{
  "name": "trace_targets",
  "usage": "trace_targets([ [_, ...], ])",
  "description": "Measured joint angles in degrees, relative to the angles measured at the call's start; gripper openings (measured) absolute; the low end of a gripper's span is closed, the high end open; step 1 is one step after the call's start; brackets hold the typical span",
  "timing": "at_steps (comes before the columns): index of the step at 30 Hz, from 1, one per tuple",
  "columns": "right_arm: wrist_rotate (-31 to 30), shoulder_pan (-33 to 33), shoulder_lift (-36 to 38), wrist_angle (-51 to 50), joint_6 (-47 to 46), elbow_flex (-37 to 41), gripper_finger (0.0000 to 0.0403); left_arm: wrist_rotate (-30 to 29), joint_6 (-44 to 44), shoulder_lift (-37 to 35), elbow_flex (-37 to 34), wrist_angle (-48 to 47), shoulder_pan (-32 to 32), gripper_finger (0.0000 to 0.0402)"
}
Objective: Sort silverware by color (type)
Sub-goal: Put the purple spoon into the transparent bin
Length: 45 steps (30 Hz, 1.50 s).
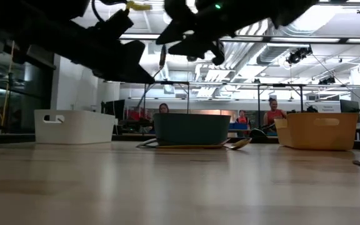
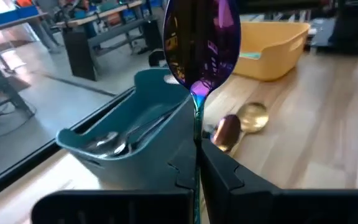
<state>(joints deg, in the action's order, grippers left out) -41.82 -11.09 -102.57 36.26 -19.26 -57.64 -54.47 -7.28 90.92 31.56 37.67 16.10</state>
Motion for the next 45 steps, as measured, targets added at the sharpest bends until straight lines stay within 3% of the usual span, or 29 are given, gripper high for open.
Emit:
trace_targets([
  [11,-9.36,-0.05,-3.11,-12.25,-1.82,-7.76,0.0158,-1.78,4.83,-0.57,-0.58,3.60,-0.28,0.0000],
  [15,-8.83,0.61,-3.52,-12.66,-3.42,-8.18,0.0151,-0.78,4.90,-0.57,-0.57,4.90,-0.24,0.0000],
  [19,-8.64,0.70,-3.49,-13.39,-5.54,-8.18,0.0106,0.62,4.56,-0.57,-0.57,5.13,-0.37,0.0000],
  [23,-9.29,0.66,-3.49,-13.85,-4.81,-8.09,0.0020,2.57,4.68,-0.62,-0.58,5.10,-0.33,0.0007],
  [26,-9.17,0.48,-3.17,-14.75,-2.74,-8.09,0.0016,3.28,5.51,-0.72,-0.53,3.41,-0.25,0.0024],
  [32,-8.46,0.46,3.81,-28.39,0.09,-8.09,0.0008,5.36,3.32,-5.77,-0.60,-9.20,-0.03,0.0070],
  [38,0.27,-0.31,16.49,-51.40,-4.29,-8.09,0.0005,7.56,-0.38,-14.91,-1.16,-19.34,0.42,0.0098],
  [41,8.36,-3.04,22.67,-60.36,-9.49,-8.13,0.0005,12.03,0.72,-19.79,-3.59,-16.57,0.94,0.0102],
  [45,19.92,-8.50,28.58,-73.43,-23.40,-8.18,0.0005,23.76,5.05,-25.89,-8.22,-7.16,1.18,0.0102],
])
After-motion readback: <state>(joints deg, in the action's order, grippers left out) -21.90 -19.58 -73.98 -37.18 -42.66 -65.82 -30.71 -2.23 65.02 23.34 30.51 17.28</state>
